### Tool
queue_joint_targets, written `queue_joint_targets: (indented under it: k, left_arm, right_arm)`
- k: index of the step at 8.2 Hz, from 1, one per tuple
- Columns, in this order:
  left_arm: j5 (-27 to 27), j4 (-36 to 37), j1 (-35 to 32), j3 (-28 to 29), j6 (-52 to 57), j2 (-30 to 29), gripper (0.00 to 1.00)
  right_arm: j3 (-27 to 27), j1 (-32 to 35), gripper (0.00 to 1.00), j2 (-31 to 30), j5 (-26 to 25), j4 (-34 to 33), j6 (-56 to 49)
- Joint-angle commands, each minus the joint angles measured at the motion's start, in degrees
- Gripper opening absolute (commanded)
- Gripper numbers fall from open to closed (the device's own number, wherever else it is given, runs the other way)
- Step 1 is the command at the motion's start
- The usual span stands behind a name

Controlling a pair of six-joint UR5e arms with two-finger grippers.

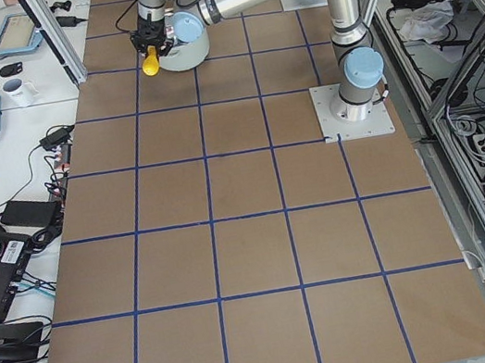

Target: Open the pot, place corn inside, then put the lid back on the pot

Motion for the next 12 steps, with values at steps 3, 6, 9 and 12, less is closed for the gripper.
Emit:
queue_joint_targets:
  k: [3,6,9,12]
  left_arm:
    - [-0.03,5.69,-12.73,-0.05,-8.9,-1.11,0.0]
    - [-0.12,7.2,-15.73,-0.05,-10.65,-2.78,0.0]
    - [-0.21,7.2,-16.01,-0.22,-10.57,-5.41,0.0]
    - [-0.3,7.2,-16.01,-0.13,-10.83,-7.09,0.24]
  right_arm:
    - [0.98,-11.83,0.15,-2.47,-1.35,2.8,-22.23]
    - [2.22,-11.83,0.15,-2.38,-0.82,2.8,-22.42]
    - [2.22,-11.83,0.15,-2.38,-0.73,2.89,-22.33]
    - [2.22,-11.83,0.15,-2.38,-0.47,2.89,-22.25]
